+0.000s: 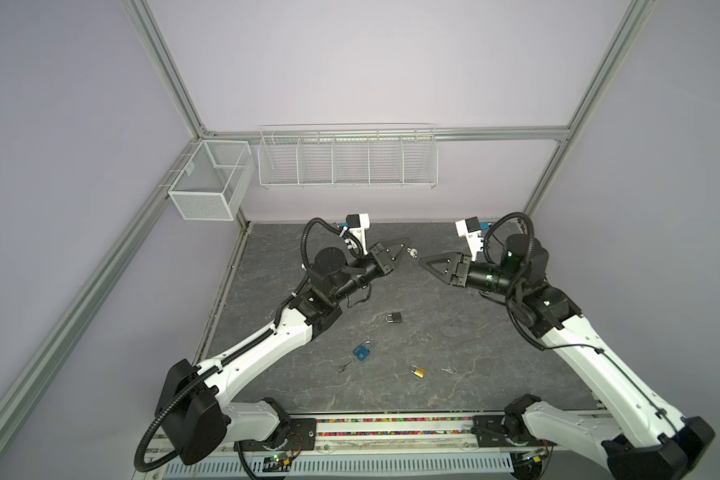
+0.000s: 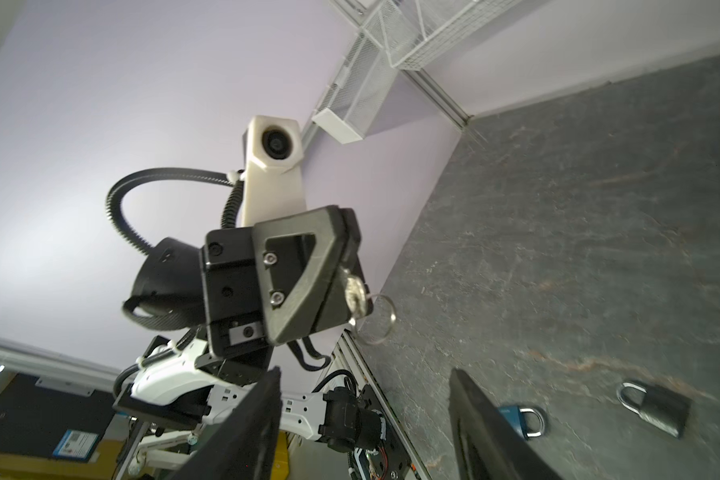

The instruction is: Unlock with the key

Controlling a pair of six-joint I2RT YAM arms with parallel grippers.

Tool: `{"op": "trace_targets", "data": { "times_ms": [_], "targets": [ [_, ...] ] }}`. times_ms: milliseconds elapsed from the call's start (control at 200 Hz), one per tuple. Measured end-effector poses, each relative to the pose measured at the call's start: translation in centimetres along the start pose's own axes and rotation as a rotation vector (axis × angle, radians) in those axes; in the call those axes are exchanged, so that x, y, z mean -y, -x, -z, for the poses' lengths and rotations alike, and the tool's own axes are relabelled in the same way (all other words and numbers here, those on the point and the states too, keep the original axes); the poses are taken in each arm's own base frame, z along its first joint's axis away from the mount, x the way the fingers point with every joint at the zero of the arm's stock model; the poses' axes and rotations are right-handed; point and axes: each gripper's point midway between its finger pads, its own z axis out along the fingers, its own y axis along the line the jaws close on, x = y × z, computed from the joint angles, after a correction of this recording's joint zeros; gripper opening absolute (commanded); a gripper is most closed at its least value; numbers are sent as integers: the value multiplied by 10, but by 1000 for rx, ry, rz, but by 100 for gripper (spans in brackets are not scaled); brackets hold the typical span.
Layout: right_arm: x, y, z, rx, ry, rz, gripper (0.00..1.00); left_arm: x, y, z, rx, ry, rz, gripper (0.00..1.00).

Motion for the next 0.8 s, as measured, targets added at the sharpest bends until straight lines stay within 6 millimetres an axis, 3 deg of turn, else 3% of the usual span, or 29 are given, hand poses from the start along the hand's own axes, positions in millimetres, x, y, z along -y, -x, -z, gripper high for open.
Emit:
{"op": "trace_targets", "data": {
  "times_ms": [240, 570, 805],
  "targets": [
    [-24, -1, 8, 11, 119, 96, 58, 4, -13, 0, -70, -31, -48, 0],
    [-19, 4, 0, 11, 135, 102, 56, 18, -15, -1, -84, -95, -61, 0],
    [-20, 8, -5, 14, 169, 87, 48, 30, -13, -2, -71, -153, -48, 0]
  ]
}}
